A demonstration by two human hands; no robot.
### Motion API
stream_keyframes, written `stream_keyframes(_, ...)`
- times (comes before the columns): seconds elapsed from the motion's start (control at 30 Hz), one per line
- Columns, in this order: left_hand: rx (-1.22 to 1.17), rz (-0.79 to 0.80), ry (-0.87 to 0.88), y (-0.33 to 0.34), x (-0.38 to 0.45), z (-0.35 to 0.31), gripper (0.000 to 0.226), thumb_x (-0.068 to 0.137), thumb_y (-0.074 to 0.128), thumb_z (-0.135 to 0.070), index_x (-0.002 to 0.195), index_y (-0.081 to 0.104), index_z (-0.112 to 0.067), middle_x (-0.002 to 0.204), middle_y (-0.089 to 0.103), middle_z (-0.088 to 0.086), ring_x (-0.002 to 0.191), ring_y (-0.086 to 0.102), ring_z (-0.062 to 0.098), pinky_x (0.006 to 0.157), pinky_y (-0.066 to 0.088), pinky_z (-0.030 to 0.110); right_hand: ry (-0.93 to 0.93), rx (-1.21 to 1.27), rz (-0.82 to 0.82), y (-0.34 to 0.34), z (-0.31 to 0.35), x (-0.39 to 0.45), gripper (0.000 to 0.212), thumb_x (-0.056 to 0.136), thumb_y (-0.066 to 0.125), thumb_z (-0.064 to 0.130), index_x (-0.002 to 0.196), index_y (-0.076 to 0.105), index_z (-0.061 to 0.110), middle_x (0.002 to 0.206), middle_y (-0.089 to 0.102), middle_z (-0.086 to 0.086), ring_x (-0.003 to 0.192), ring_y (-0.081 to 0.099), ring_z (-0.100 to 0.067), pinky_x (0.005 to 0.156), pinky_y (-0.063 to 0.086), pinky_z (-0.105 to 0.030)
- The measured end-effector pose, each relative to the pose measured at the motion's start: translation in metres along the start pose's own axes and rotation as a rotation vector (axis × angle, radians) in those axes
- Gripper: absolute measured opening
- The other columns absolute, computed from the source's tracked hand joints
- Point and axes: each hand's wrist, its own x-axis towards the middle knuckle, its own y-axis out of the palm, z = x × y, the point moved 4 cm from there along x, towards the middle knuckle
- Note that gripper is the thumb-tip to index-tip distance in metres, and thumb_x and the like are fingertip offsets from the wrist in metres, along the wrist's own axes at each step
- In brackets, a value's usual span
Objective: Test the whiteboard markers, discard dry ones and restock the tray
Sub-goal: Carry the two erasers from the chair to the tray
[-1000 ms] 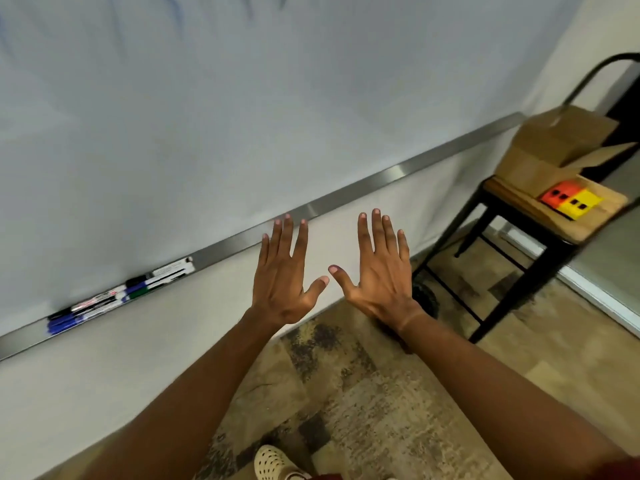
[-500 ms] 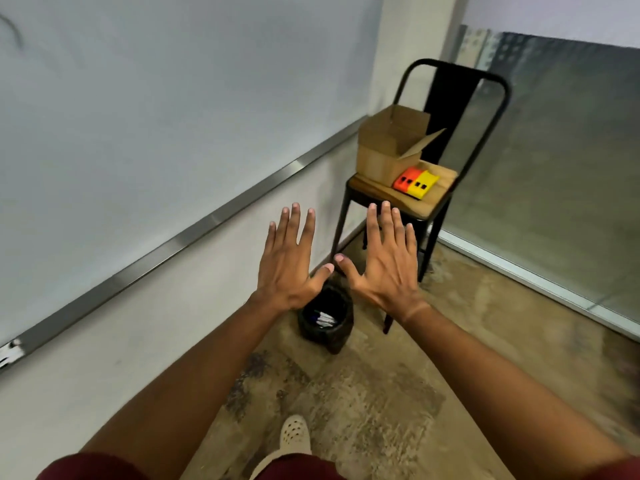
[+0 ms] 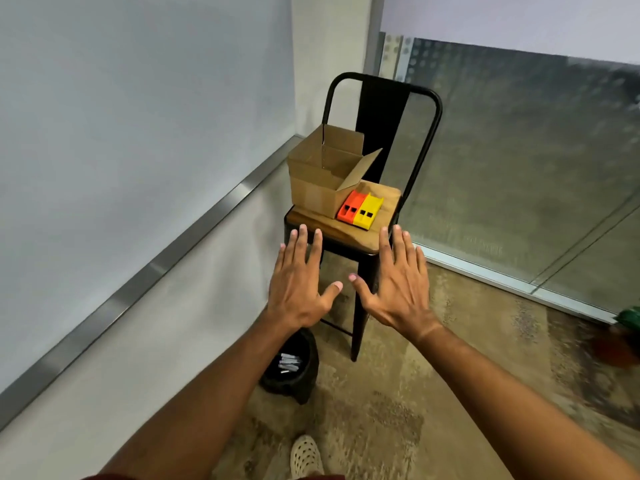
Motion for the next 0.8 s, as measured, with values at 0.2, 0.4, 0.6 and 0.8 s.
stream_keyframes(0.2,-0.015,0.055,0.024,0.026,0.050,0.004,0.095,0.083,0.039,-0.066,0.150,-0.010,-0.019,0.157,-0.012,0.012,0.144,-0.012,0.025,0.118,0.002,0.041,0.041,0.010,0.026,0.021,-0.019,0.046,0.095,0.083,0.030,0.073,0.153,0.005,0.013,0.158,0.011,-0.016,0.146,0.009,-0.030,0.116,0.016,-0.051)
stream_keyframes(0.4,-0.033,0.092,-0.020,0.052,0.091,0.007,0.096,0.083,0.040,-0.066,0.149,-0.012,-0.020,0.156,-0.015,0.011,0.144,-0.014,0.023,0.118,0.001,0.041,0.051,0.030,0.092,0.053,-0.049,0.094,0.094,0.083,0.033,0.072,0.152,0.009,0.012,0.157,0.017,-0.016,0.145,0.014,-0.031,0.116,0.018,-0.050)
stream_keyframes(0.6,-0.011,0.139,-0.113,0.082,0.126,0.003,0.096,0.084,0.040,-0.065,0.148,-0.016,-0.021,0.156,-0.017,0.009,0.143,-0.016,0.021,0.118,0.004,0.042,-0.023,0.040,0.181,0.092,-0.088,0.152,0.093,0.078,0.043,0.063,0.150,0.019,0.010,0.153,0.029,-0.016,0.141,0.025,-0.032,0.113,0.026,-0.048)
stream_keyframes(0.8,-0.001,0.174,-0.218,0.105,0.164,-0.007,0.096,0.083,0.040,-0.065,0.145,-0.021,-0.023,0.154,-0.022,0.007,0.142,-0.020,0.020,0.118,0.003,0.041,-0.124,0.005,0.306,0.124,-0.131,0.217,0.092,0.078,0.053,0.055,0.151,0.018,0.010,0.153,0.027,-0.016,0.140,0.025,-0.030,0.114,0.023,-0.043)
